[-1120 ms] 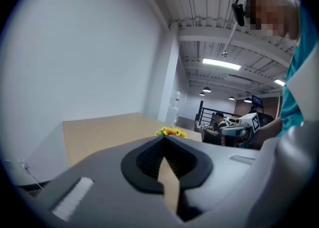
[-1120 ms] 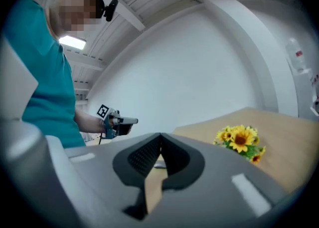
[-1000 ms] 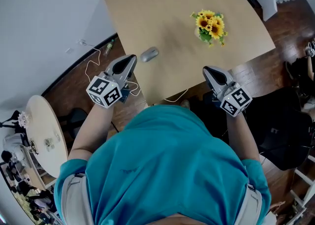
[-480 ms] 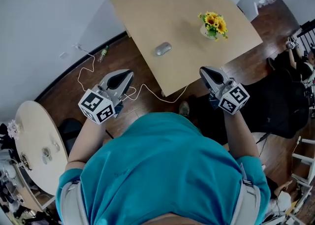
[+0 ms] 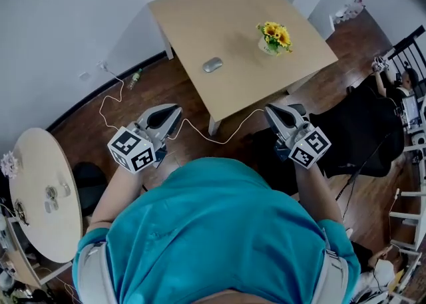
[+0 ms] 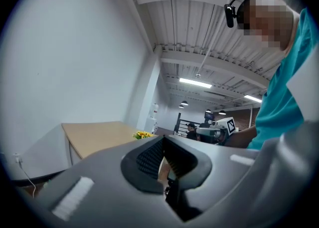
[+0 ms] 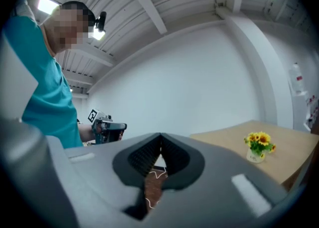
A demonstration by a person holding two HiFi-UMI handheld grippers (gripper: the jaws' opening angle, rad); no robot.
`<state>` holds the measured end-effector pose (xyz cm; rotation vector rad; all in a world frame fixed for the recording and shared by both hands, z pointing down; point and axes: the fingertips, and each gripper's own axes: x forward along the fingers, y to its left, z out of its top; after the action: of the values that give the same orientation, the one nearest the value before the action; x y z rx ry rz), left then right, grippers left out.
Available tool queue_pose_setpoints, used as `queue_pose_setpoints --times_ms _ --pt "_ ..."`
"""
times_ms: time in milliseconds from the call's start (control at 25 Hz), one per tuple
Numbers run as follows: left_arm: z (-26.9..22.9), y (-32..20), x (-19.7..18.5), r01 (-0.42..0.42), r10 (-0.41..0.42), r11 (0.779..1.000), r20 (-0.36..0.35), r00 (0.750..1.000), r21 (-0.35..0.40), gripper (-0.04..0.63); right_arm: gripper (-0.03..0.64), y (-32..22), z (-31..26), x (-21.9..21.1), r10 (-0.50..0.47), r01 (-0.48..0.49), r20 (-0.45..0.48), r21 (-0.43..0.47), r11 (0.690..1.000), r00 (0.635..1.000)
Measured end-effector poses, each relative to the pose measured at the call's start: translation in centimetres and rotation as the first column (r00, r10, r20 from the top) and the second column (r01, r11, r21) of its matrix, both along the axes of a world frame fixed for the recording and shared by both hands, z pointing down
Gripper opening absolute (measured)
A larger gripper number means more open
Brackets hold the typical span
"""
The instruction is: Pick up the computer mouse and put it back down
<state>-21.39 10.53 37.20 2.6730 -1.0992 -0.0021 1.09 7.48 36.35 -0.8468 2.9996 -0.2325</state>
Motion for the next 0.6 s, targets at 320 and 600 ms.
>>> queue_pose_setpoints --times_ms 320,600 --pt "1.1 9.5 13.9 0.022 -0.022 1.0 -0.034 0.999 -0.02 0.006 0.003 10.5 0.7 9.1 -0.134 0.134 -0.007 0.04 0.99 0.991" --pt "-0.4 14.2 17.7 0.059 -0.06 0.998 0.011 0.998 0.027 0.006 0.003 14.9 1.5 12.7 -0.164 0.164 0.002 0.036 0.986 0.986"
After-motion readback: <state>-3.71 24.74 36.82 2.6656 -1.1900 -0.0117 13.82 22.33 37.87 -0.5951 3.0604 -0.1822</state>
